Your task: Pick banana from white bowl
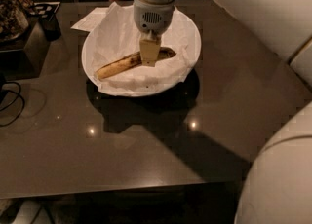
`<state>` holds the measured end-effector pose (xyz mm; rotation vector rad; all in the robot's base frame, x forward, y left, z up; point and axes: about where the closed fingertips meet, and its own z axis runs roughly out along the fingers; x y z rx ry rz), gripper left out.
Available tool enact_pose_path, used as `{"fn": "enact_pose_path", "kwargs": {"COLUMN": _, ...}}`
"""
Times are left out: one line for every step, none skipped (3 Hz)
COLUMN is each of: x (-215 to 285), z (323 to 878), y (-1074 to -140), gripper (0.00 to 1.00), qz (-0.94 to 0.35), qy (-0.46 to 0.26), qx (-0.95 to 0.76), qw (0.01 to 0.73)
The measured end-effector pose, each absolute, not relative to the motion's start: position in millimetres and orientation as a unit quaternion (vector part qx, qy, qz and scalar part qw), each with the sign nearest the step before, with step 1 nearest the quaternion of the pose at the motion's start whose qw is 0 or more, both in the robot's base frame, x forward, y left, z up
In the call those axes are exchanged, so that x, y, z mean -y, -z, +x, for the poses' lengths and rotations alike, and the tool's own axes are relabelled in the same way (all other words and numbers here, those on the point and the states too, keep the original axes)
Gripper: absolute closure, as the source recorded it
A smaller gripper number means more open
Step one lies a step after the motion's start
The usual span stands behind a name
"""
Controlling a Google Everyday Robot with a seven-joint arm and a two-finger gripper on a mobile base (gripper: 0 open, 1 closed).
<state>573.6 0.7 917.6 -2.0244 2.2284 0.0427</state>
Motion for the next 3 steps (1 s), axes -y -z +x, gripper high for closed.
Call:
{"fn": "enact_pose_path", "kwargs": {"x": -4, "z": 578, "y": -919, "gripper": 1.00, "qz": -0.670, "qy": -0.013, "qx": -0.738, "qw": 0.076}}
{"fn": "enact_pose_path", "kwargs": {"x": -4, "z": 578, "y": -919, "gripper": 1.00, "qz": -0.670, "qy": -0.013, "qx": -0.738, "qw": 0.076}}
{"fn": "enact_pose_path", "kwargs": {"x": 0, "z": 573, "y": -937, "gripper": 1.00, "qz": -0.657, "qy": -0.008, "qx": -0.749, "qw": 0.085}}
